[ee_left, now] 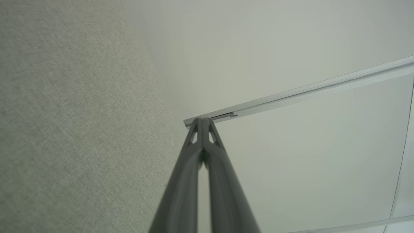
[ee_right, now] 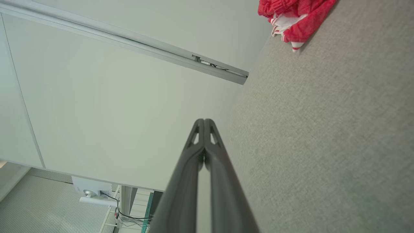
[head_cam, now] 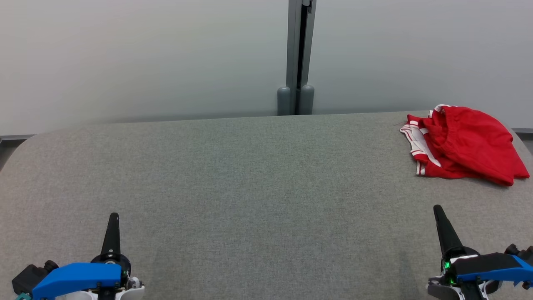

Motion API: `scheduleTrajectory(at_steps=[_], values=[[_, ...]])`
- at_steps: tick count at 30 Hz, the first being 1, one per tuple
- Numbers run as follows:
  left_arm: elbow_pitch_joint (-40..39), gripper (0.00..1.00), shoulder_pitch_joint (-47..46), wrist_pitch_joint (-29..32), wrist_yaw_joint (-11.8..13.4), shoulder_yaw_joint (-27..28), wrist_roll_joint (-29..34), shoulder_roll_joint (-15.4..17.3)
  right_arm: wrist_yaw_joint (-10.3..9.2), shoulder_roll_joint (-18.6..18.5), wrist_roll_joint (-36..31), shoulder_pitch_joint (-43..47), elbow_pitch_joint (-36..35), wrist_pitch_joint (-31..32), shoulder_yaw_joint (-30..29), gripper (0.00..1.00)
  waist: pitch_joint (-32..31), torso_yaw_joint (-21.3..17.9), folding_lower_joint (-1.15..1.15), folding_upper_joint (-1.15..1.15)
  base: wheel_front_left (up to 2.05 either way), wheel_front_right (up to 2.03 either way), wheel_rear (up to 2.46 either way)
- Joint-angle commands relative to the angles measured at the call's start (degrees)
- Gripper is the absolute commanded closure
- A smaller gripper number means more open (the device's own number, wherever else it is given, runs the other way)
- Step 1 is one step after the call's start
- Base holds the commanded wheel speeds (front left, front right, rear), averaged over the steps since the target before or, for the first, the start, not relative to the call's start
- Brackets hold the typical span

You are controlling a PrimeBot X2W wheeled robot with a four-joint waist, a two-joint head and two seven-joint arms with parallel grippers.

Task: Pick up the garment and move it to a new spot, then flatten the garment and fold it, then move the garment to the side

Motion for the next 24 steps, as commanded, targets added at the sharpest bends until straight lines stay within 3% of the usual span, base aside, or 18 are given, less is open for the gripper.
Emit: scheduleTrajectory(at_steps=[1,24], values=[[-0.4,1.0,-1.4,0.2,-0.5,0.4,-0.9,0.0,0.02,-0.4,1.0,-1.1,-0.7,0.2,-0.3,1.0,0.0,0.0,0.0,0.0,0.0,0.0,0.0],[-0.9,1.0,-2.8,3.0,-0.8,0.8,-12.1,-0.3,0.02,-0.4,11.7,-1.9,-1.2,3.1,-1.1,1.0,0.6,0.1,0.0,0.0,0.0,0.0,0.0]])
